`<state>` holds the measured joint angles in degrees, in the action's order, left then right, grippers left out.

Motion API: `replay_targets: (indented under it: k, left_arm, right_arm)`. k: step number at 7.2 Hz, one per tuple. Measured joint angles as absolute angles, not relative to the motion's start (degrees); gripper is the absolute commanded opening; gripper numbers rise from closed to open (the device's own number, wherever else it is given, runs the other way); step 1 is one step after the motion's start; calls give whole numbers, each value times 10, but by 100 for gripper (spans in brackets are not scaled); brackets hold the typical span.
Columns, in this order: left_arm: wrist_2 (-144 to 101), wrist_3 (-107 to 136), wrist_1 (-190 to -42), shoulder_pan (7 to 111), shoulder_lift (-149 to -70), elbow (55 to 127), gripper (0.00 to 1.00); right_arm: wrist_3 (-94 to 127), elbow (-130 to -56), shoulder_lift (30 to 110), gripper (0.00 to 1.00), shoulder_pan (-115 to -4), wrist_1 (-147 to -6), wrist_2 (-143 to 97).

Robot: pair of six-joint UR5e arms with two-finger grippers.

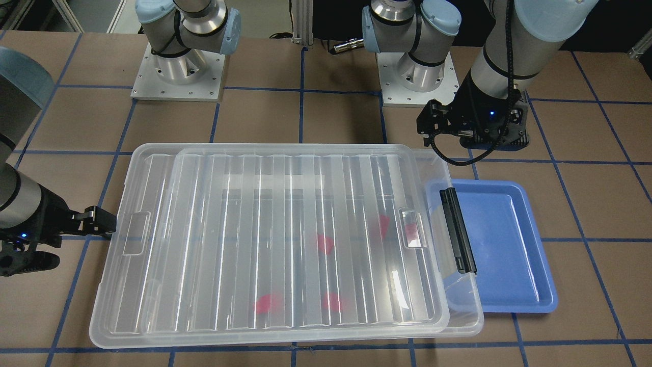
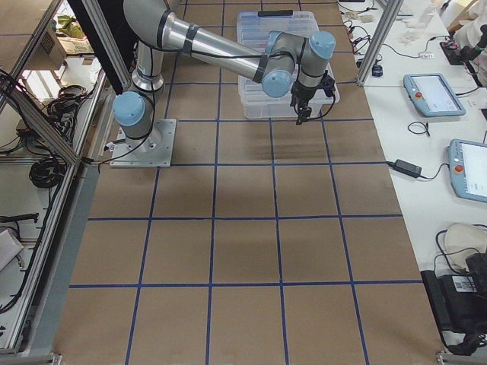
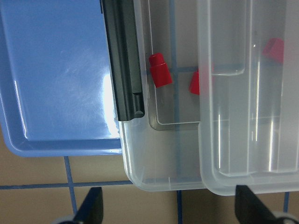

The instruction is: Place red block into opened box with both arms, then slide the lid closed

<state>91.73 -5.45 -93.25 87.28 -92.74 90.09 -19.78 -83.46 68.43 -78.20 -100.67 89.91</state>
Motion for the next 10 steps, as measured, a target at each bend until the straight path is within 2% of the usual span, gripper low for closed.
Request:
replay_targets:
  k: [7, 10]
  left_arm:
    - [917, -54, -933, 873, -925, 899, 100]
    - [909, -46, -932, 875, -925, 897, 100]
  right_arm:
    - [-148, -832, 685, 100, -823, -1016, 901]
    - [-145, -817, 740, 100, -819, -1006, 905]
